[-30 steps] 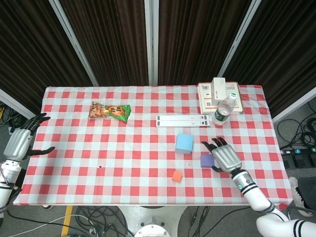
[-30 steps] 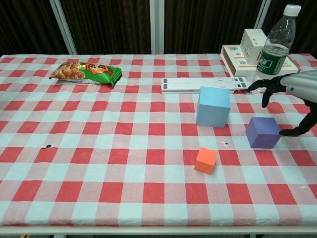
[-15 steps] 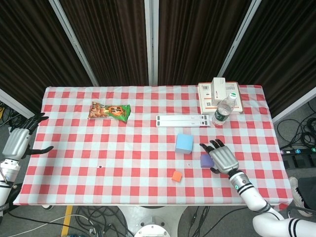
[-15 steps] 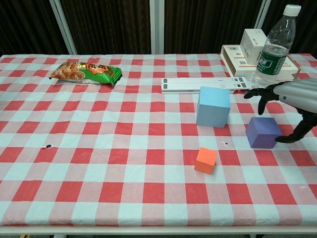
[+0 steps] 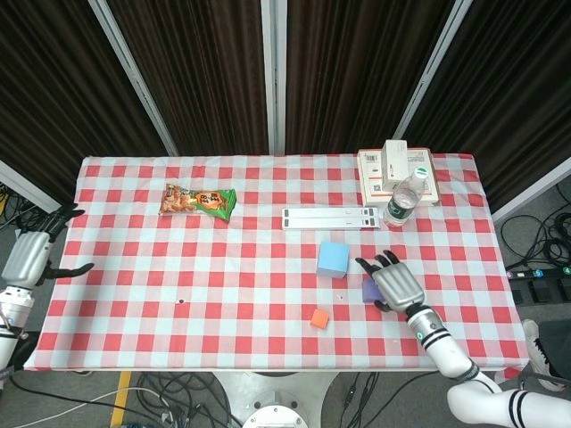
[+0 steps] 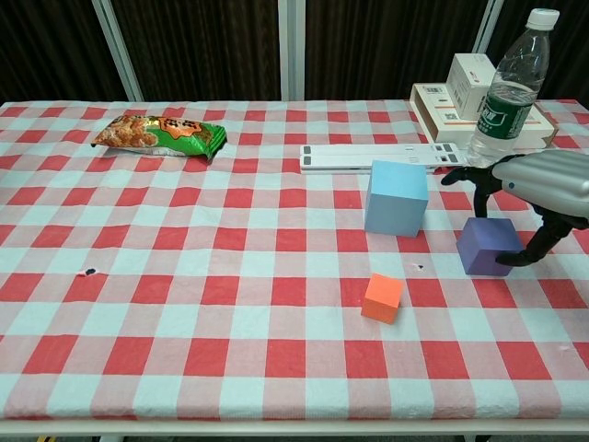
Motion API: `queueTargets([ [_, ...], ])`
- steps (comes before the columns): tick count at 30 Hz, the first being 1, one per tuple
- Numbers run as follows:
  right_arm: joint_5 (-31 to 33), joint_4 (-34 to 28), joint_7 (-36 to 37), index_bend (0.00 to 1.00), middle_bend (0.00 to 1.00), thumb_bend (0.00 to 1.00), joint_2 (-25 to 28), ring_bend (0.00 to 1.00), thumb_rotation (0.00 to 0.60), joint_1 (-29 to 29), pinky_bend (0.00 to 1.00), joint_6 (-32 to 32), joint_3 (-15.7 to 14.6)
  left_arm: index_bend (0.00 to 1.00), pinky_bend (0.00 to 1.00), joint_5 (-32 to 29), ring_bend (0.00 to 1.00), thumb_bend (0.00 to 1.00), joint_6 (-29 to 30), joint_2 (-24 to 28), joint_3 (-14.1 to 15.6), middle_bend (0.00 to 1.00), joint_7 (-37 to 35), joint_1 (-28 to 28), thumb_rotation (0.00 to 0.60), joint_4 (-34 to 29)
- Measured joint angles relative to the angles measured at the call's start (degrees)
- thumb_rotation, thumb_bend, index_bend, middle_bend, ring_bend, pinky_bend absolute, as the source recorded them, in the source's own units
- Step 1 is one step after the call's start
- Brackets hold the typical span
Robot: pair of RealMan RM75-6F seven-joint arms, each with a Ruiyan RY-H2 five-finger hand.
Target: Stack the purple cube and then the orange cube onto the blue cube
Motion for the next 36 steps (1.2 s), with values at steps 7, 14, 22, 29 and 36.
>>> queueTargets([
  [7, -0.6, -2.6, 0.3, 0.11, 0.44, 0.15, 2.0, 0.18, 0.600, 0.1, 0.09, 1.5, 0.9, 0.24, 0.29, 0.1, 0.16, 0.06, 0.1, 0.2, -0.1, 0.22, -0.3, -0.1, 0.600, -0.2],
  [14, 0.2, -11.3, 0.1, 0.11, 0.44, 0.15, 8.6, 0.18, 0.600, 1.2, 0.09, 1.9, 3.7, 0.24, 0.29, 0.1, 0.16, 0.06, 0.2, 0.8, -0.3, 0.22, -0.7, -0.1, 0.600, -1.1],
  [22, 8.7, -20.3, -2.6, 0.11, 0.44, 0.15, 15.7, 0.18, 0.600, 5.4, 0.09, 1.7, 9.7, 0.24, 0.29, 0.3, 0.16, 0.06, 0.1, 1.0, -0.3, 0.22, -0.9, -0.3, 0.600, -1.6],
  [29, 20.8, -17.1, -7.8, 0.11, 0.44, 0.17, 9.6, 0.18, 0.600, 10.4, 0.09, 1.9, 11.1, 0.24, 0.29, -0.1, 0.16, 0.06, -0.2, 1.6, -0.9, 0.22, -1.8, -0.6, 0.600, -1.8],
  [36, 27.8, -15.9, -13.3, 0.11, 0.44, 0.17, 2.8, 0.18, 0.600, 14.3, 0.09, 7.0, 11.7, 0.24, 0.29, -0.1, 0.16, 0.06, -0.4, 1.5, -0.7, 0.22, -2.6, -0.5, 0.600, -1.3],
])
